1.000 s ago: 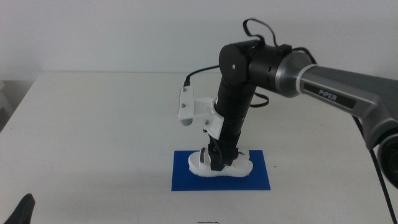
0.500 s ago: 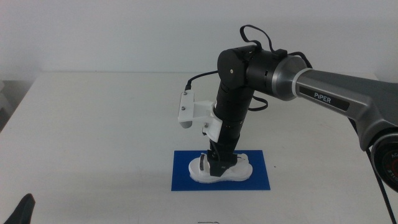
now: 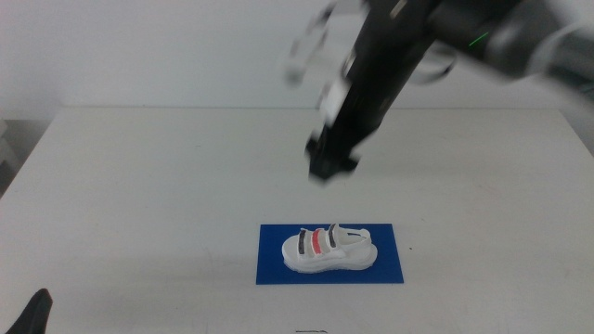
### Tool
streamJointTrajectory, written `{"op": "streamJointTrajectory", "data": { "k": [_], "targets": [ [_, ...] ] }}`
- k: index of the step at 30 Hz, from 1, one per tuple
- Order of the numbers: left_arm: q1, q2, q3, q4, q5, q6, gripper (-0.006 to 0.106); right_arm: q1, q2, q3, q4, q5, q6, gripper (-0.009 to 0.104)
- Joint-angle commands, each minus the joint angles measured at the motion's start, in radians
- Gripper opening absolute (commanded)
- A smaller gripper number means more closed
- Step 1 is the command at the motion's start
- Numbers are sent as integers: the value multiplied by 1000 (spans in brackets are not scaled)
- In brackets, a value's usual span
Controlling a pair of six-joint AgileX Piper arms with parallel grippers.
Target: Use one arm to grab the shoe from the table and place it on the mat.
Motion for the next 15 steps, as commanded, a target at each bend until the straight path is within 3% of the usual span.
{"op": "streamJointTrajectory", "data": {
  "k": [1,4,8,12,15],
  "targets": [
    [-4,-19,-3,-9,-83,-15,94,-6,-166,-42,-71,35,98,74],
    [-4,-19,-3,-9,-83,-15,94,-15,-286,-40,-145,56,198,71],
    [-4,-19,-3,-9,-83,-15,94,-78,-448,-4,-84,49,328,66],
    [-4,-19,-3,-9,-83,-15,94,-169,-641,180,-68,-132,439,63],
    [-4,-19,-3,-9,-83,-15,94,-226,-785,383,-122,-304,528,63]
  ]
}}
